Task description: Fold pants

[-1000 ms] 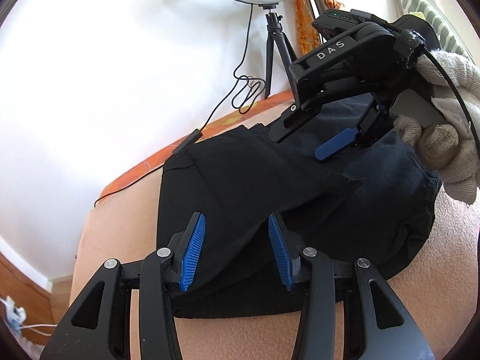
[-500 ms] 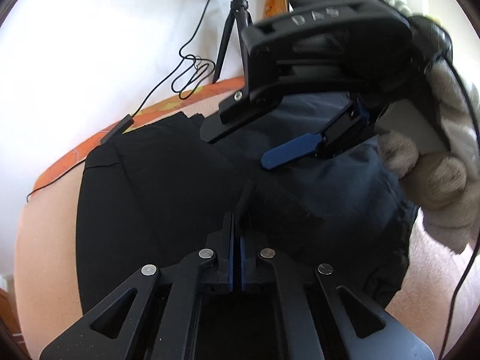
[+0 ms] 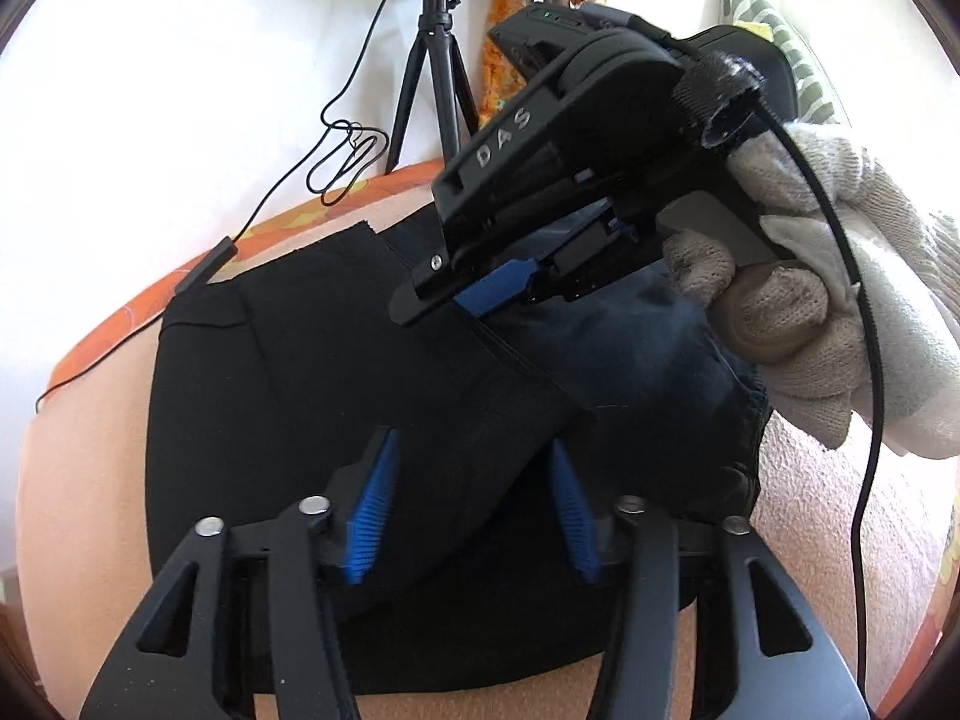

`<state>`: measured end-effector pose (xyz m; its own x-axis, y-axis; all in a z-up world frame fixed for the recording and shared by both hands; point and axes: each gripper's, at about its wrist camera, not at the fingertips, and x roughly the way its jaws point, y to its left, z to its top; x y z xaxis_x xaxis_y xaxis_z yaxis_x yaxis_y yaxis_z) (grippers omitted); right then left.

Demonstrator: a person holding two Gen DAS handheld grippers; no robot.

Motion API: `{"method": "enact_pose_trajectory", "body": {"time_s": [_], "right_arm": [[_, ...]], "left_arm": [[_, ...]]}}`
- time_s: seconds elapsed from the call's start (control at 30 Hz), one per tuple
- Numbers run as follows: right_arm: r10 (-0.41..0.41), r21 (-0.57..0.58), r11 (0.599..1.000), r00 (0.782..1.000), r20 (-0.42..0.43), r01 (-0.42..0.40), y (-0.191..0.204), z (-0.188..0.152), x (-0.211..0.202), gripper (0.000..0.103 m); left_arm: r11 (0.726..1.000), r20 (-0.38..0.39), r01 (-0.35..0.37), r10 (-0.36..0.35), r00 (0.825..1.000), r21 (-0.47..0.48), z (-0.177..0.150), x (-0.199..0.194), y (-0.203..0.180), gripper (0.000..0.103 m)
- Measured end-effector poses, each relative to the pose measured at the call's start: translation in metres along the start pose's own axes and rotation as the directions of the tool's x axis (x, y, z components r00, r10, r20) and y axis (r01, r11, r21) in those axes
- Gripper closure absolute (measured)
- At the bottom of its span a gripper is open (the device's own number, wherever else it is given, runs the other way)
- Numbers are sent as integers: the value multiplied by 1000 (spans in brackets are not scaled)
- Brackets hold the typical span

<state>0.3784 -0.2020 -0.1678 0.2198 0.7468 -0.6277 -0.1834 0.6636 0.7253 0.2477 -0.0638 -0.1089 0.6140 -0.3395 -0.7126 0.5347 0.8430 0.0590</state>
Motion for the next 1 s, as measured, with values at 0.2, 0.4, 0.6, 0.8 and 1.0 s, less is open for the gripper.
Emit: {"method": "enact_pose_trajectory", "body": {"time_s": [0.2,0.4,0.6,0.8,1.0], "right_arm": [[-27,-1,1000,1000,9,27,2,-6,2,94],[18,24,1000,999,46,-19,8,1,-7,97],[25,-18,1000,999,30,-24,16,0,-10,96],[-3,-5,1000,999,36,4,10,1,-12,32],[-25,3,1000,998,64,25,14,4,-2,56]], "left_arm": [[994,-36,-32,35,999,104,-1,6,-25,48],[991,-31,-112,115,993,73,6,12,-17,73],[993,-2,20,-20,1000,-116,8,6,27,99],[988,56,38,-30,998,-152,11,-18,40,99],[988,50,54,-47,998,-147,10,-18,24,99]]}}
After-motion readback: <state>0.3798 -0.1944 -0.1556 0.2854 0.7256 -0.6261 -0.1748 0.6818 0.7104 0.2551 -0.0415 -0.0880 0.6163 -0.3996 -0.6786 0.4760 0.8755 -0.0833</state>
